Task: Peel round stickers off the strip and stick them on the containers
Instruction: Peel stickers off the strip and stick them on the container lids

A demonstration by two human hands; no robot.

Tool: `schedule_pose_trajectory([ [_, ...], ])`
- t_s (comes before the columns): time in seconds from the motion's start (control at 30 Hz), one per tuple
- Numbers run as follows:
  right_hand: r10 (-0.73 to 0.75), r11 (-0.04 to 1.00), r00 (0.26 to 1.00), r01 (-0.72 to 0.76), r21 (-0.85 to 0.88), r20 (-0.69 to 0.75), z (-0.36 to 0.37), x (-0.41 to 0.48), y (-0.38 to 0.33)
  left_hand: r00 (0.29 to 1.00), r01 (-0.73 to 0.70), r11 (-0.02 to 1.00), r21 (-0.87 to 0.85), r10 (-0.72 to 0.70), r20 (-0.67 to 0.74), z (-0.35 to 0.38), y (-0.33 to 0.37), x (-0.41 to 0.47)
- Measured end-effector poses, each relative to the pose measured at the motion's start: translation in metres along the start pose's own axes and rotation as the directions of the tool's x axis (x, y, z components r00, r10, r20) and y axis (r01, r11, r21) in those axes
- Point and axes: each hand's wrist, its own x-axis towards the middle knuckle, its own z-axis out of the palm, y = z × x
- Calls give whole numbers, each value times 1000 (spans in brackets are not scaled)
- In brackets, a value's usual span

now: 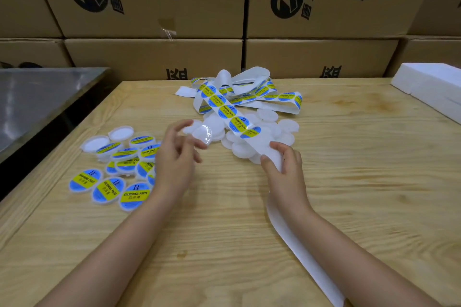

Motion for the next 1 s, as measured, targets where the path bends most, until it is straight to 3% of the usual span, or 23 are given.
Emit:
schedule_pose_trajectory([
  [0.1,-91,992,993,97,-86,70,-3,-3,-4,929,215,972,-97,-173,328,23,1,-21],
  [0.2,-120,991,979,129,-47,165,-5,-7,-9,856,292,949,-120,-203,476,32,-4,-31],
  [0.3,-86,996,975,86,6,206,-6,-11,-11,877,323,923,-206,-211,431,33,-7,-31],
  [0.43,3,998,947,-25,65,320,-10,-12,-16,886,392,904,-171,-321,335,30,-9,-26],
  [0.53,86,984,838,-156,86,539,-15,-12,-21,882,435,874,-216,-367,295,27,-7,-24],
  [0.63,146,860,684,-445,250,714,-21,-16,-23,865,478,834,-274,-394,310,24,-8,-22],
  [0.67,145,851,676,-458,258,722,-22,-15,-23,859,490,820,-298,-394,327,23,-8,-21],
  [0.83,132,949,838,-261,176,529,-20,1,-22,816,447,861,-242,-282,505,20,-8,-24],
  [1.0,150,940,874,-270,206,461,-18,4,-16,766,324,940,-103,-197,612,24,-6,-32],
])
